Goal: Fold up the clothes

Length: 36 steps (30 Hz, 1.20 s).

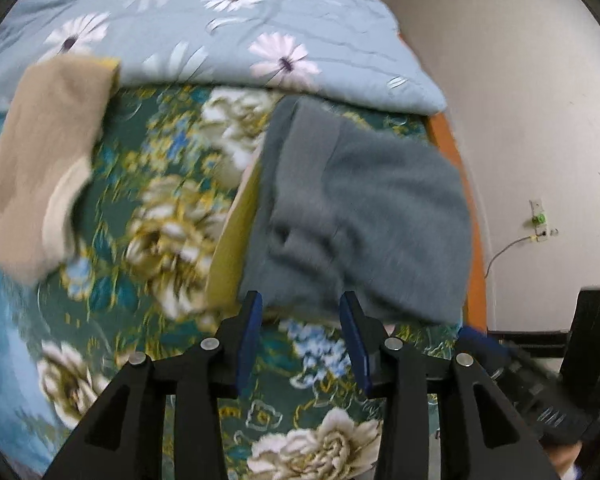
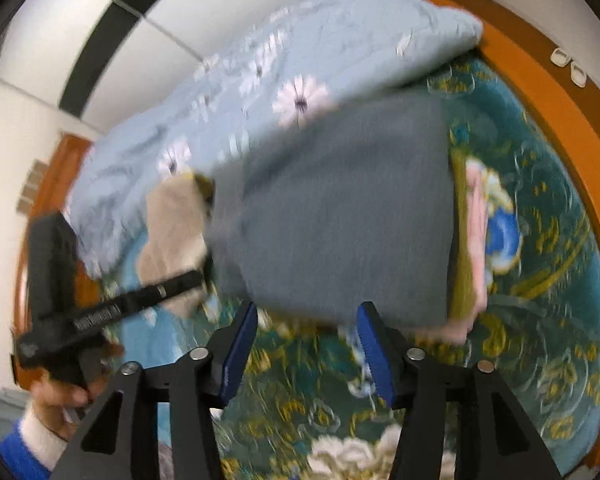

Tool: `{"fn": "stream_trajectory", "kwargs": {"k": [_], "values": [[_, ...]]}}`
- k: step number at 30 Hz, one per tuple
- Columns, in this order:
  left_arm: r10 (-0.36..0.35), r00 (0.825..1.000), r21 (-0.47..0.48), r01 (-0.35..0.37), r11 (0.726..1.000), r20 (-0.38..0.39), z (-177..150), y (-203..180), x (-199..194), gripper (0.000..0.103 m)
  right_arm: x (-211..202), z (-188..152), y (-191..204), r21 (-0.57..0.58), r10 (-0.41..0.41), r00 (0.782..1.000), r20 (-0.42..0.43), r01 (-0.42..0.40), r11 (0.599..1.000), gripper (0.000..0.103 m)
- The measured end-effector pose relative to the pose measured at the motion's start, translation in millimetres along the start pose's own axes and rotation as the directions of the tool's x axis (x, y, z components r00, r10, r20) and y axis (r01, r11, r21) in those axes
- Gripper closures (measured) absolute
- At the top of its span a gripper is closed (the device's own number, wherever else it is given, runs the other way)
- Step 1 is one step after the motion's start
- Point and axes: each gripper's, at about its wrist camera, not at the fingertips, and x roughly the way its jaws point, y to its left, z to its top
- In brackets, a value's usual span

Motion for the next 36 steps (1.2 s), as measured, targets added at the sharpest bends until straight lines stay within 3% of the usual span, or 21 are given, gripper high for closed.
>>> {"fn": "stream_trajectory", "kwargs": {"k": [3, 5, 7, 9, 19, 29, 33, 36], "values": [[0.024, 1.0, -0.015, -0.024, 1.0, 0.001, -17.7, 5.3, 1.6, 0.061, 14.2, -22.6, 2.5, 0.02, -0.046, 0.998, -0.049, 0.047, 0.999, 0.045], [0.039, 0.999, -0.014, -0.039, 0.999, 0.0, -26.3, 7.2, 2.1, 0.06, 19.0, -30.9, 4.9, 0.026, -0.074, 0.995, -0.06, 0.076, 0.997, 0.038], [0.073, 0.997, 0.001, -0.073, 0.997, 0.015, -33.3, 5.6, 1.6, 0.043, 21.1, -35.6, 7.8, 0.022, -0.109, 0.992, -0.058, 0.111, 0.994, 0.034], [0.108, 0.994, 0.015, -0.108, 0.994, 0.031, -40.4, 4.1, 1.0, 0.034, 23.1, -40.2, 10.7, 0.017, -0.144, 0.988, -0.056, 0.145, 0.989, 0.031], [0.191, 0.981, 0.066, -0.193, 0.979, 0.035, -64.4, -5.2, 4.0, 0.032, 26.0, -53.8, 16.0, 0.022, -0.251, 0.968, -0.018, 0.252, 0.968, 0.0], [0.232, 0.973, 0.068, -0.232, 0.97, 0.009, -72.1, -11.4, -0.2, 0.031, 13.5, -55.7, 20.7, 0.01, -0.294, 0.954, 0.058, 0.294, 0.956, 0.0], [0.247, 0.969, 0.06, -0.248, 0.967, 0.022, -73.5, -11.9, -4.7, 0.02, 9.7, -56.5, 22.6, 0.003, -0.302, 0.95, 0.084, 0.303, 0.953, 0.0], [0.287, 0.956, 0.034, -0.289, 0.957, 0.054, -73.2, -9.9, -9.3, 0.019, 7.0, -55.7, 26.2, -0.014, -0.297, 0.949, 0.106, 0.3, 0.954, 0.0]]}}
